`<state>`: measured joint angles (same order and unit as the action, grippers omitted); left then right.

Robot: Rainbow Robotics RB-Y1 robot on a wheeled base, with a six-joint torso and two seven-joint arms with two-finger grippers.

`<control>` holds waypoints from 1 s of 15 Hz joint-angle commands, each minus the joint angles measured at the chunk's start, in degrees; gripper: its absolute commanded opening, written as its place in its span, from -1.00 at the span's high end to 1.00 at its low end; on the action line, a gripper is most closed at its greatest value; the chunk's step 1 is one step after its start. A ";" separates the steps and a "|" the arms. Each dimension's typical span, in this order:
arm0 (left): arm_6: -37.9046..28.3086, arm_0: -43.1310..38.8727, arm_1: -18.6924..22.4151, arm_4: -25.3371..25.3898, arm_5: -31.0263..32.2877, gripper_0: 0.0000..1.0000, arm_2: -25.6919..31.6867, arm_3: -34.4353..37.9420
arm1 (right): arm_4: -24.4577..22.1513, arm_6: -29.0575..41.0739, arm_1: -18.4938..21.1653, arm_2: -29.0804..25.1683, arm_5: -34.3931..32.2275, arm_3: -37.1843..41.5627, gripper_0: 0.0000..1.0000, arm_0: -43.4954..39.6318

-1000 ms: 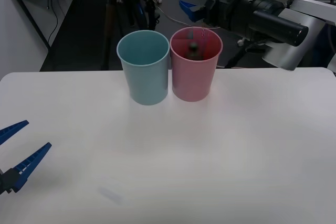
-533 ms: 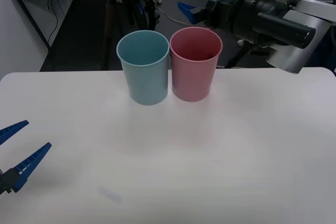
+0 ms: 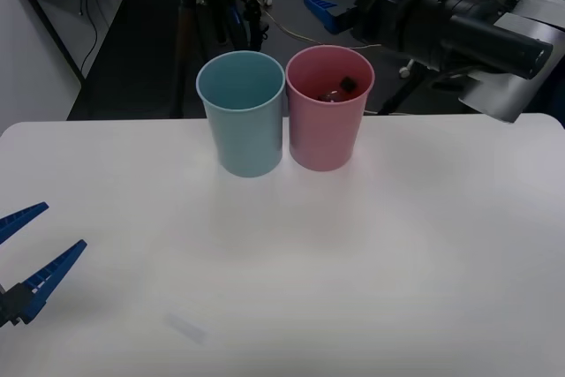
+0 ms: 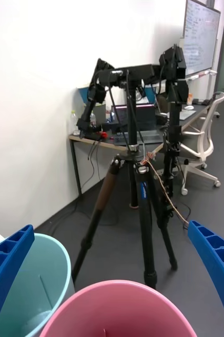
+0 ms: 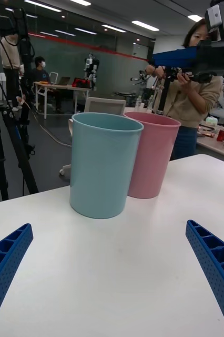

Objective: Grasp the object on the table and drop it into the matching bin: aluminum can to the light blue bin, PET bottle to the pink bin.

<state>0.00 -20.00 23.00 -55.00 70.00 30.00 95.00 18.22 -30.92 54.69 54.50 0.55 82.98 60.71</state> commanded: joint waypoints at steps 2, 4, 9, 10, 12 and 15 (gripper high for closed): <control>0.00 0.00 0.00 0.00 0.00 -1.00 0.00 0.00 | 0.41 -0.81 3.67 -5.72 -0.47 6.93 -1.00 -5.78; 0.00 0.00 0.00 0.00 0.00 -1.00 0.00 0.00 | 0.50 -1.25 6.48 -8.71 -0.47 12.20 -1.00 -9.83; 0.00 0.00 0.00 0.00 0.00 -1.00 0.00 0.00 | -2.14 -1.07 10.96 -17.41 -0.64 21.61 -1.00 -20.55; 0.00 0.00 0.00 0.00 0.00 -1.00 0.00 0.00 | -2.84 -0.99 11.40 -19.70 -0.91 23.36 -1.00 -23.80; 0.00 0.00 0.00 0.00 0.00 -1.00 0.00 0.00 | -3.98 -0.81 12.28 -22.95 -1.96 25.65 -1.00 -28.90; 0.00 0.00 0.00 0.00 0.00 -1.00 0.00 0.00 | -7.15 0.07 12.72 -29.28 -4.86 28.37 -1.00 -38.48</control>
<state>0.00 -20.00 23.00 -55.00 70.00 30.00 95.00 12.23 -31.17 67.46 26.76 -3.64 110.83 24.49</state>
